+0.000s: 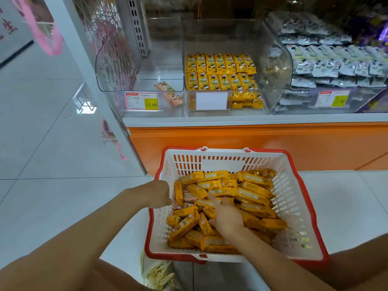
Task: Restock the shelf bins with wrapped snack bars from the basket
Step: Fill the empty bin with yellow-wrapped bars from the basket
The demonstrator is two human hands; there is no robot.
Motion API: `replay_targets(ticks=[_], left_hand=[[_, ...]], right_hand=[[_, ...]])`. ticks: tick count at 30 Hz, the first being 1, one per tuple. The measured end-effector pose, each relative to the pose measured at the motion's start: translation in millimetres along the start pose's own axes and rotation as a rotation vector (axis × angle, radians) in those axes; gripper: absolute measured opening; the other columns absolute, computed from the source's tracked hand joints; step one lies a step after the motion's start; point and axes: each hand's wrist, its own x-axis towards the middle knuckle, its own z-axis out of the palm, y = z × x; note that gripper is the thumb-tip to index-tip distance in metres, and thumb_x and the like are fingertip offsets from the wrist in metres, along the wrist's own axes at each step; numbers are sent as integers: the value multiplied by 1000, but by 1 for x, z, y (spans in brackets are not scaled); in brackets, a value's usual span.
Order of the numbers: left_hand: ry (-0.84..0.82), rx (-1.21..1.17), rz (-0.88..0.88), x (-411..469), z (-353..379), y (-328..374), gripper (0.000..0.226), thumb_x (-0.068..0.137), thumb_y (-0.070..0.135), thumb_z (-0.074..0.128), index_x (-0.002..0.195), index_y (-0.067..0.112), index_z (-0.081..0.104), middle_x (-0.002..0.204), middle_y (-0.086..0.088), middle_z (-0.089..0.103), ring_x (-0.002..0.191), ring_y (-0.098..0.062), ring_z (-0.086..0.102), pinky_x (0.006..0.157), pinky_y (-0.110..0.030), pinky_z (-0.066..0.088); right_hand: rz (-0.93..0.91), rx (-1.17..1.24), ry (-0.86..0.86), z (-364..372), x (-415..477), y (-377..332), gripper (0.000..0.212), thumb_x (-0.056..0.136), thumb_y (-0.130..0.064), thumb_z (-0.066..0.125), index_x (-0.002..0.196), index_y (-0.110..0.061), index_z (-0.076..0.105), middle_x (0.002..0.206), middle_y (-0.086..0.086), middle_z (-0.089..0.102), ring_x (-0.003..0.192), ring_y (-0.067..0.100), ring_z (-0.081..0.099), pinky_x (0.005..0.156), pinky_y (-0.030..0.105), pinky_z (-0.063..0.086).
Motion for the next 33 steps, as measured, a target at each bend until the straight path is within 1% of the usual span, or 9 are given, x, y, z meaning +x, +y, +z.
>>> replay_targets(ticks=[5,10,14,20,23,26,29,31,33], left_hand=[[-7,-11,-17,-3,-2,3,50,97,29,48,54,10,31,54,-4,24,46,-15,24,53,-25,24],[-5,-33,-24,-5,-2,2,49,98,29,48,55,10,33,56,-4,26,49,-15,27,55,-26,25],[-15,-57,-36,-3,-2,0,49,97,29,50,54,11,34,56,-4,28,49,-15,28,56,-28,27],[-19,-34,-35,-1,-6,5,46,97,28,49,56,13,35,58,-2,32,50,-13,31,52,-25,28],[-26,-30,-31,0,-9,5,45,98,27,48,57,14,34,58,-2,32,50,-13,31,52,-25,28],[-35,-35,-35,2,-12,4,45,98,26,47,57,14,34,58,-2,31,50,-13,30,51,-24,27],[-38,-68,-43,4,-12,2,44,97,25,48,57,14,35,58,-1,32,50,-12,31,51,-23,27],[-36,-91,-46,5,-12,-1,43,97,25,49,57,14,35,58,-1,31,50,-12,31,50,-23,26],[-35,-104,-44,6,-12,-2,43,97,25,50,57,14,35,58,-1,31,49,-12,30,50,-23,26]], right_hand=[[-50,-117,-61,-5,14,-16,84,91,3,53,154,-29,6,150,18,26,133,36,36,93,40,49],[10,-157,-60,-1,22,-27,48,94,3,47,140,-7,36,140,17,42,130,29,41,97,36,45],[25,-173,-175,-19,29,-26,25,90,-6,59,115,-8,62,117,7,61,108,22,60,81,28,51],[39,-25,-119,-58,57,-29,16,88,-21,65,82,-11,55,82,-1,52,78,14,58,52,19,41],[0,65,-43,-51,74,-44,24,89,-29,66,100,-8,63,98,4,59,100,20,62,70,23,49],[3,87,-52,-28,91,-50,18,90,-27,66,96,-11,61,103,6,61,94,19,61,73,25,52],[-16,107,-53,0,101,-45,57,88,-28,67,139,-21,44,133,13,48,118,27,53,90,34,50],[-31,119,-32,10,102,-41,71,89,-24,65,149,-31,27,139,15,40,121,31,50,94,38,49],[-35,75,-14,14,105,-40,68,90,-29,64,148,-32,30,136,14,44,120,31,50,91,38,50]])
